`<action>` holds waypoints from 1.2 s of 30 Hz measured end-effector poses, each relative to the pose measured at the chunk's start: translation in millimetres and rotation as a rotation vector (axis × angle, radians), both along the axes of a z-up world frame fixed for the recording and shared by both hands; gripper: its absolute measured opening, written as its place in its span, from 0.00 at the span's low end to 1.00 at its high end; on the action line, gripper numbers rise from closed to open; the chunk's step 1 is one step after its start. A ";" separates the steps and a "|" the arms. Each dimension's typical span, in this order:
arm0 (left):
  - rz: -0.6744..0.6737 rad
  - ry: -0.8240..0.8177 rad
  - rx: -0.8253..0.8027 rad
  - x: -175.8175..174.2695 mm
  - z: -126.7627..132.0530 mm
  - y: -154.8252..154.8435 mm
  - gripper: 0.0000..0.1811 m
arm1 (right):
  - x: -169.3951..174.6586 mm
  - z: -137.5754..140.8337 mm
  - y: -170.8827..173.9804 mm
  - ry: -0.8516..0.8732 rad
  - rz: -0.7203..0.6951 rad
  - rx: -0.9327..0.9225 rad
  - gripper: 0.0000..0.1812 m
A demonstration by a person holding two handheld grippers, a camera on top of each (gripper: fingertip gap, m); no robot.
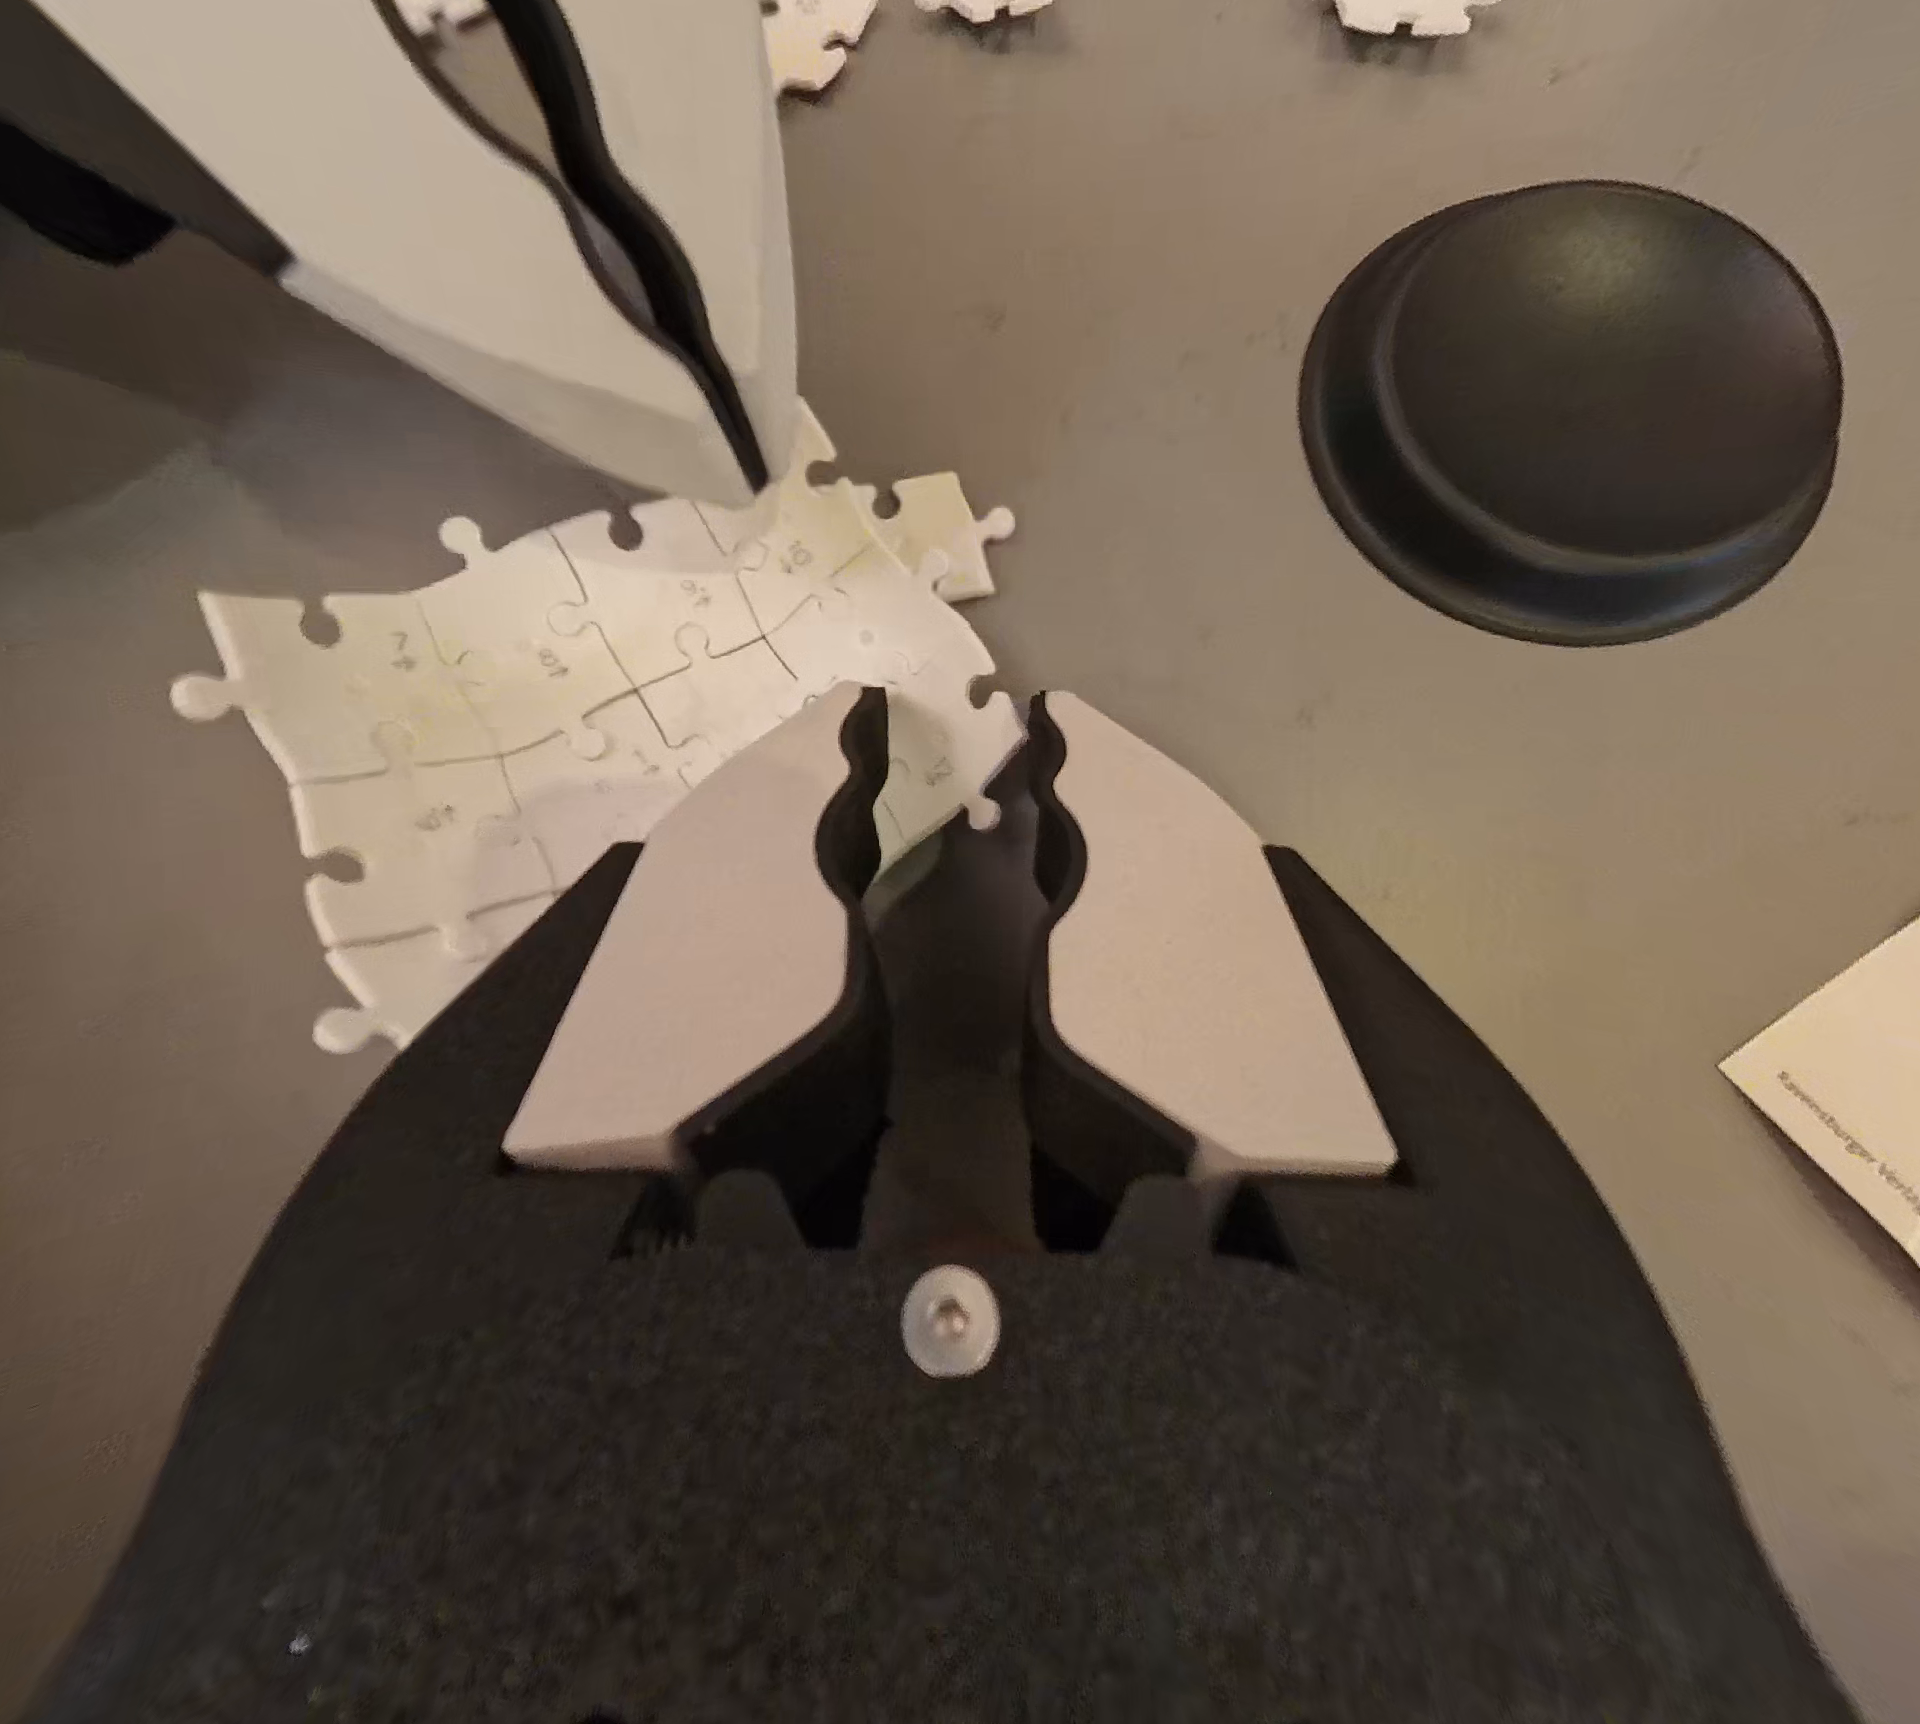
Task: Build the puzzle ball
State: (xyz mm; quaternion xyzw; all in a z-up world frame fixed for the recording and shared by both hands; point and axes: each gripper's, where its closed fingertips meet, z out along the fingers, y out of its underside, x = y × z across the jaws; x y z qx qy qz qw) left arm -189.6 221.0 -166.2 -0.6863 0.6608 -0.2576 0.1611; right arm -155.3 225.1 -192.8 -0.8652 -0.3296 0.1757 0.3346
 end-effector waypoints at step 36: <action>0.008 0.099 -0.142 -24.1 -25.8 -9.7 0.00 | -2.5 25.4 14.5 0.072 0.388 0.129 0.13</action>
